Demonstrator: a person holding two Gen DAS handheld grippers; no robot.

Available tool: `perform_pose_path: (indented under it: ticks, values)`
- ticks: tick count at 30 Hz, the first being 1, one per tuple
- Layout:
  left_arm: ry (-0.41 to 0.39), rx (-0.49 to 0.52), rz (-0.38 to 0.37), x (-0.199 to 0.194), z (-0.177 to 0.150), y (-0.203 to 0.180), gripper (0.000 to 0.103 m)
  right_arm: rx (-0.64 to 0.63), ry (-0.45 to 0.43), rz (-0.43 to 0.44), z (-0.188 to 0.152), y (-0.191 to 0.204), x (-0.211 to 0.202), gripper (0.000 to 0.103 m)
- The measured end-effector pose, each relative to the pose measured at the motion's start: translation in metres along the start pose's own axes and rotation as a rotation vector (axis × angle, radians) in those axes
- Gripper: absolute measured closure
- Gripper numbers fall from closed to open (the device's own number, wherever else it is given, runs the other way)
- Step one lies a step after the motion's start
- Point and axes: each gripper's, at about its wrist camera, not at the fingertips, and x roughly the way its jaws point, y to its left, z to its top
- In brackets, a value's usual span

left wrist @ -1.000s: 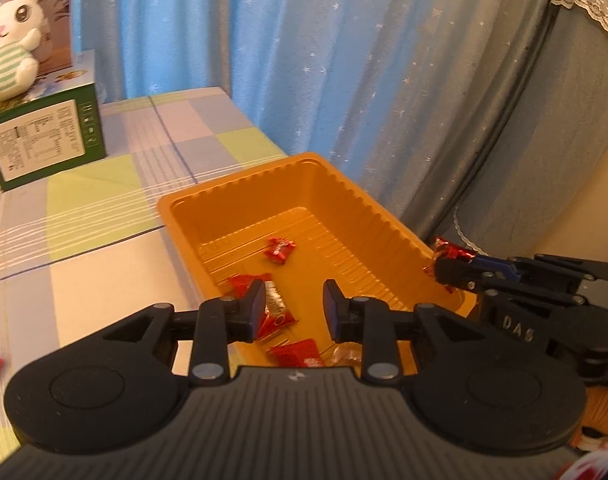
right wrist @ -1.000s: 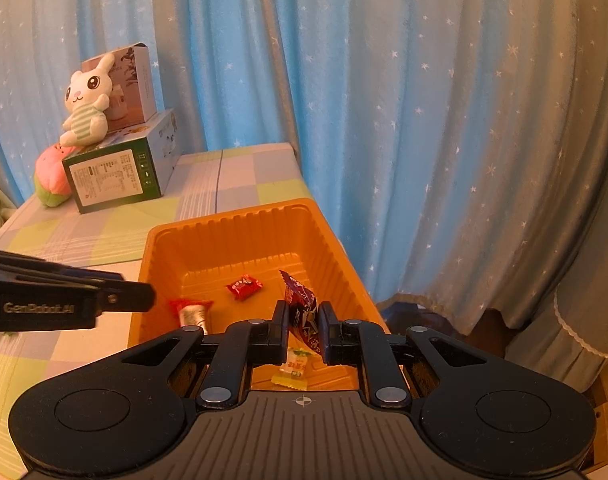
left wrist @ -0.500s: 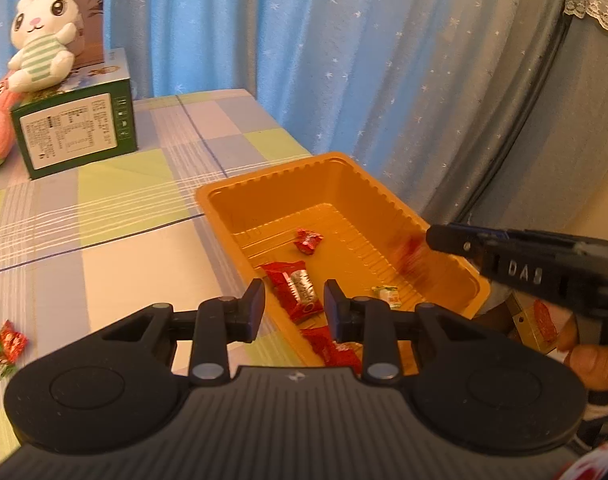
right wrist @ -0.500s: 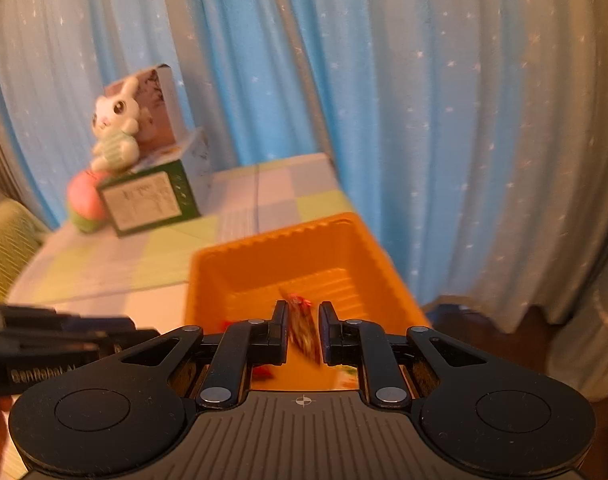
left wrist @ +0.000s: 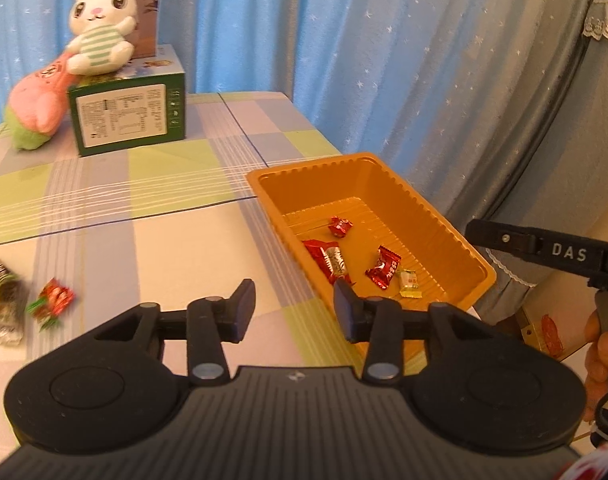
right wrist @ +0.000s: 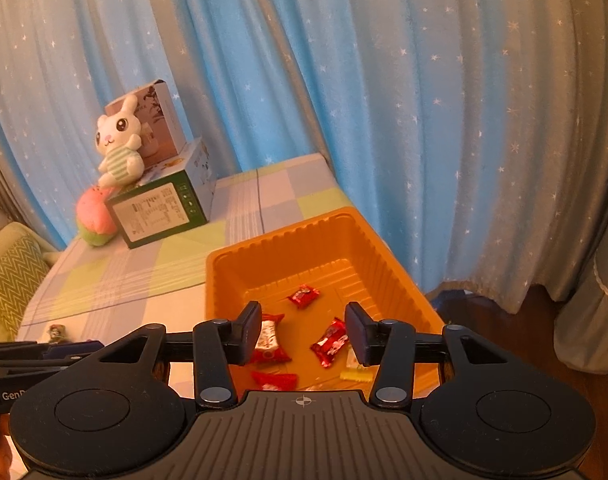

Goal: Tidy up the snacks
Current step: 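Move both tools back from the tray toward the remaining candies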

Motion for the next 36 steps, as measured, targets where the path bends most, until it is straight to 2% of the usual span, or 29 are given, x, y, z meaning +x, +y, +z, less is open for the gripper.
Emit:
perform_pose_path:
  ticks: [14,28,36]
  values:
    - [-0.065,-0.046,0.069,-0.082,-0.029,0.027,0.046,-0.019,0.016,0.074,-0.025,0.061,-0.048,0.049]
    - [-0.07,-0.143,0.192,-0.141,-0.079,0.095,0.043,-0.083,0.084,0.177,-0.064,0.126,-0.043,0.048]
    - [-0.088,-0.197,0.239,-0.157,-0.09,0.129,0.043,-0.12,0.106,0.202,-0.073,0.154,-0.035,0.048]
